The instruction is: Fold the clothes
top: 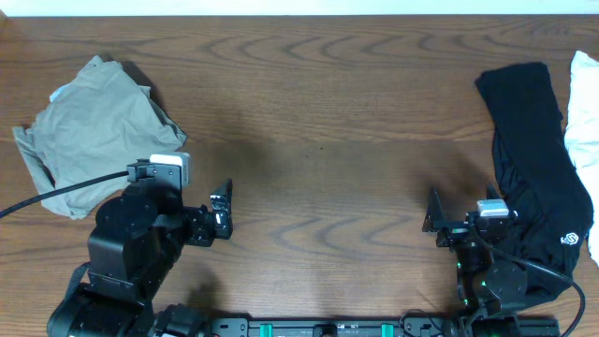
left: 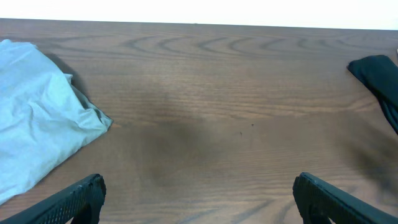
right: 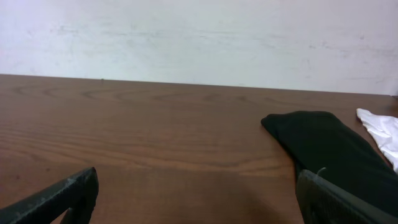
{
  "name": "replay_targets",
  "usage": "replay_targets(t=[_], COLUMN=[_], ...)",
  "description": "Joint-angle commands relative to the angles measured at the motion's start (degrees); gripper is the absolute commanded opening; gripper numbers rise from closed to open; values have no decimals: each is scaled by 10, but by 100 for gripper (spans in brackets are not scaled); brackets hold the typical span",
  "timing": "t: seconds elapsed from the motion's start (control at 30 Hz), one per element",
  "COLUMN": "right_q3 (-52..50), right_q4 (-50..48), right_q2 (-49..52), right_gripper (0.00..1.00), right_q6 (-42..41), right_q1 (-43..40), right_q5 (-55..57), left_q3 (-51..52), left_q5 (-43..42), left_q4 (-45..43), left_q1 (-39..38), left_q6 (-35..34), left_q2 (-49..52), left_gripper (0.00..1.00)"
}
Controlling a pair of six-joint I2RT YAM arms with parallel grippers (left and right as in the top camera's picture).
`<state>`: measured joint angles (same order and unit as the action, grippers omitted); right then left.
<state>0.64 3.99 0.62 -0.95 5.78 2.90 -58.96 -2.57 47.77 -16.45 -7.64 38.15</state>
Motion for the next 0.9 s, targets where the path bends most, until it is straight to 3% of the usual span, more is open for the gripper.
replay_targets(t=[0.0,0.23,0.47,0.73,0.87], right_q3=[-3,-3,-3,-3,-3], right_q4=[1,1,1,1,1], right_q2=[-3,-3,-3,-3,-3], right_gripper=[99,99,99,99,99], right_q6=[8,8,8,8,8], right_q1=[-9,-9,-9,-9,-9], right_q5=[-6,-6,-6,-6,-6], left_q3=[-2,-2,13,166,273], left_q5=[5,5,61,63,63], left_q4=[0,3,68,65,9], left_q1=[0,0,47,95,111], left_q6=[3,3,17,16,16], left_q2=[0,-2,-45,-171,-253], left_gripper=[98,98,98,98,98])
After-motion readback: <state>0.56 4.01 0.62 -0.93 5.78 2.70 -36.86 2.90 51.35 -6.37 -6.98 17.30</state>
